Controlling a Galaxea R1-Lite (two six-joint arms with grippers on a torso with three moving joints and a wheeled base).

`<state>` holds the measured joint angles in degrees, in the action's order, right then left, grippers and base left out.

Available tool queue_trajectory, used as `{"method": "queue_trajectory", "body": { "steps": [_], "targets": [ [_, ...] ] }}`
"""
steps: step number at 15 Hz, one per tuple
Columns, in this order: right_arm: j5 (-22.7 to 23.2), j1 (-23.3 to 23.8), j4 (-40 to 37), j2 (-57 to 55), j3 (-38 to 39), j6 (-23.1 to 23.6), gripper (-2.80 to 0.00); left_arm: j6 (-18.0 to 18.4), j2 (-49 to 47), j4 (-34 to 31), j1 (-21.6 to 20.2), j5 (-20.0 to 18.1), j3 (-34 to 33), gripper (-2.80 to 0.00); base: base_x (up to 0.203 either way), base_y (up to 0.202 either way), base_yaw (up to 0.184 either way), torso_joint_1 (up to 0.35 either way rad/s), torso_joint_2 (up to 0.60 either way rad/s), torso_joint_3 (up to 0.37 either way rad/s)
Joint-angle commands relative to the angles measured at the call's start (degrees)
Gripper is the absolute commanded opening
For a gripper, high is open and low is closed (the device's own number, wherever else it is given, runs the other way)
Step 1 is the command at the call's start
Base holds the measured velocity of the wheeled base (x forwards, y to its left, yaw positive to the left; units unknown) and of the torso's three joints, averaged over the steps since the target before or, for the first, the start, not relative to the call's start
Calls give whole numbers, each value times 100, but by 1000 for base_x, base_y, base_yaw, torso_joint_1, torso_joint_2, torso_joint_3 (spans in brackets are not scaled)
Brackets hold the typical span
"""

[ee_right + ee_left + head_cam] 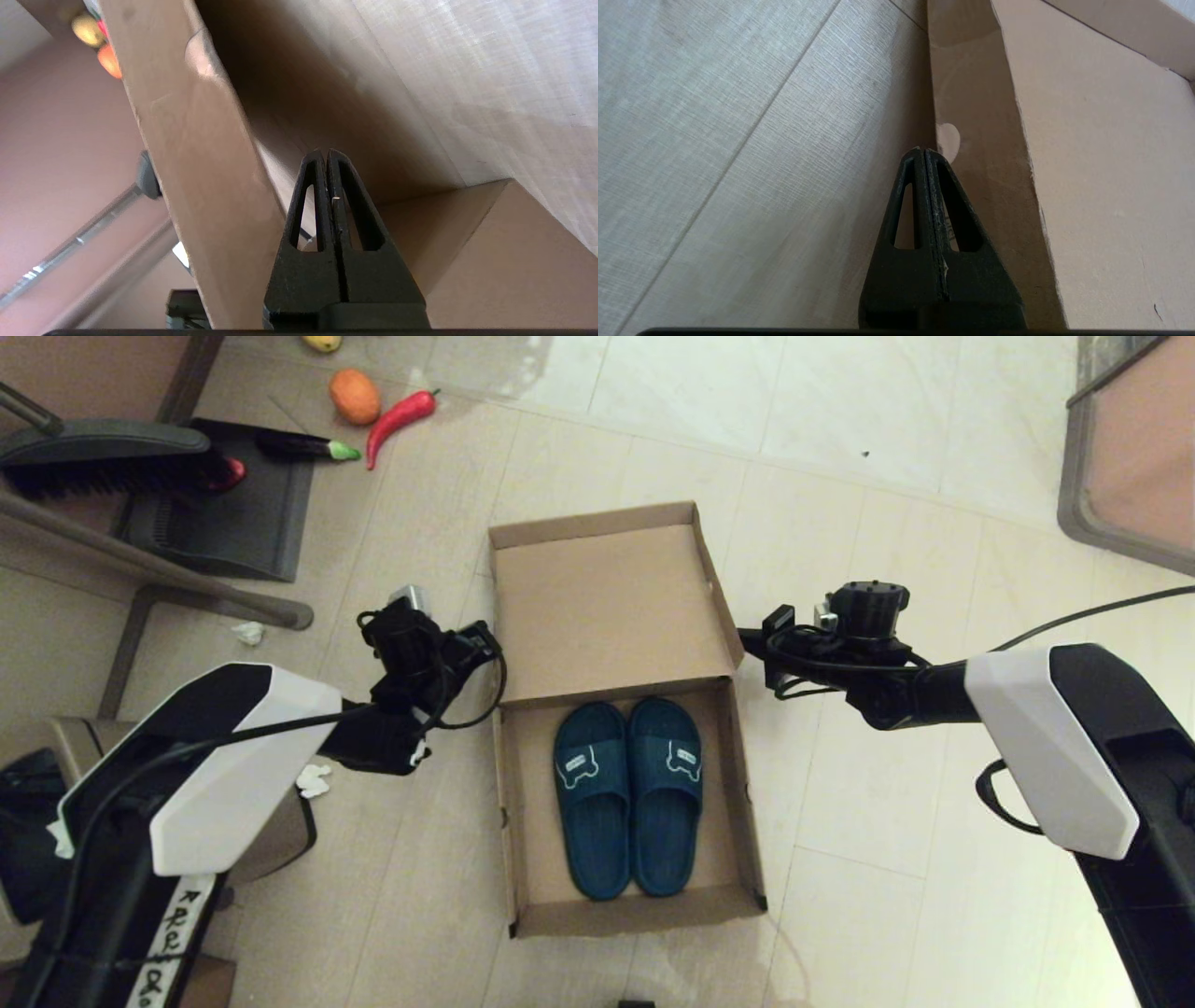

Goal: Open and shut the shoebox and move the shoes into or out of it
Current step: Close the shoe box

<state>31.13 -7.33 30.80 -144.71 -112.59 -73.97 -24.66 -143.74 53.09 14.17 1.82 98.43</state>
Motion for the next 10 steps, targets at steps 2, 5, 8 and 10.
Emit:
{"method": "queue_trajectory", "body": {
  "steps": [2,5,8,10],
  "targets": [
    [101,-14,205,-94,-22,-304,-280,-12,-14,-9,58,-6,2,-280,0,0,0,0,0,0],
    [358,3,617,-117,-44,-706,-280,-12,4,-35,94,-32,1,-280,0,0,0,0,0,0],
    [522,-6,647,-24,-44,-723,-280,-12,48,-70,146,-50,10,-280,0,0,0,0,0,0],
    [672,-6,647,58,-44,-741,-280,-12,74,-79,156,-50,2,-280,0,0,0,0,0,0]
  ]
}}
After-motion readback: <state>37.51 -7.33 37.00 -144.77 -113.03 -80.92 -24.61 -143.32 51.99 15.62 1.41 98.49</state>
